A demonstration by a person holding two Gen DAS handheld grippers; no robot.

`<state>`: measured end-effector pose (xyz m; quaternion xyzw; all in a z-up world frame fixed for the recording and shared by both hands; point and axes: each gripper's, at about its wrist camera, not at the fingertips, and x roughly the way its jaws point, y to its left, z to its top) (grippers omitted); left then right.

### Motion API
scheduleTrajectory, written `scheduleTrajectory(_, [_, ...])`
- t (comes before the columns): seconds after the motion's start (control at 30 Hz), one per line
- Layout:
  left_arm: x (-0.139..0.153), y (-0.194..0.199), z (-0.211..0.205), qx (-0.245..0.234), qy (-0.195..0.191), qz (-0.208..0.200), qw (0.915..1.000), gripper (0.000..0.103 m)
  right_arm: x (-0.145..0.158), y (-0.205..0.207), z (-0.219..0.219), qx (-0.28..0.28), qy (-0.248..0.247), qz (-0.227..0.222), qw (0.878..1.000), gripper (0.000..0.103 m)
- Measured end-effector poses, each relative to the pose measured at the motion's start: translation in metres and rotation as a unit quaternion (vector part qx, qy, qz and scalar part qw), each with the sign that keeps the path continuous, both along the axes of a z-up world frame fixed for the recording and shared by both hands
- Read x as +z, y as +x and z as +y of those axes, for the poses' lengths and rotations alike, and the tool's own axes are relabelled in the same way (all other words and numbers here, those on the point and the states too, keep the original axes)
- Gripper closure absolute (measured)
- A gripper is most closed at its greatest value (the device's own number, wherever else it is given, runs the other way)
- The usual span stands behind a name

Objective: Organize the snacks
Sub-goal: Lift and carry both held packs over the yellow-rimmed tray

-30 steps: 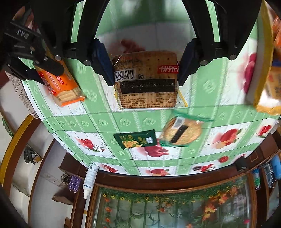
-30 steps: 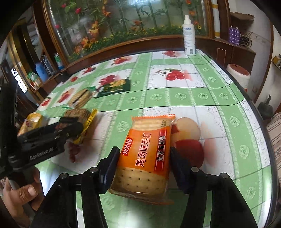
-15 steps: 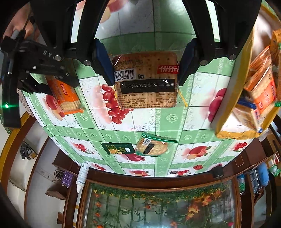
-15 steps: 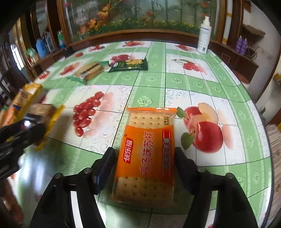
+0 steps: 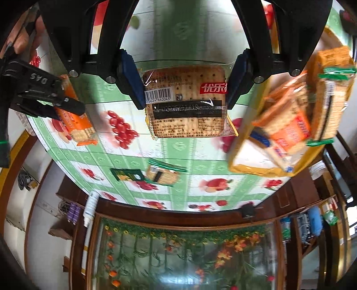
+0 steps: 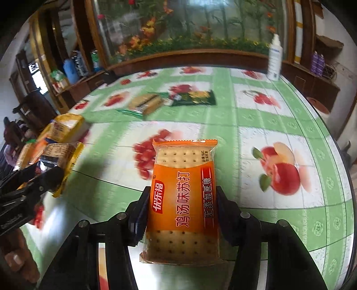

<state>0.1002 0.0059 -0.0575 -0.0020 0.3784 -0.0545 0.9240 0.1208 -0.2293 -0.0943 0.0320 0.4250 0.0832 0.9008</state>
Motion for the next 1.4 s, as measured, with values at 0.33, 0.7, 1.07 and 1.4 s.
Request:
scheduleTrajectory(0.33, [0.011, -0.016, 0.046, 0.047, 0.01, -0.022, 0.9986, 0.033, 0.038, -0.01, 0.052, 0.059, 0.02, -0.038, 0.997, 0.048])
scheduleTrajectory(0.7, [0.019, -0.029, 0.083, 0.084, 0.028, -0.04, 0.9953, 0.033, 0.058, -0.013, 0.122, 0.133, 0.027, -0.056, 0.989, 0.048])
scheduleTrajectory(1.07, [0.021, -0.039, 0.145, 0.148, 0.024, -0.045, 0.9877, 0.033, 0.061, -0.006, 0.193, 0.198, 0.013, -0.06, 0.978, 0.048])
scheduleTrajectory(1.4, [0.013, -0.032, 0.184, 0.18, -0.001, -0.031, 0.9832, 0.033, 0.051, 0.03, 0.241, 0.235, 0.045, -0.034, 0.97, 0.048])
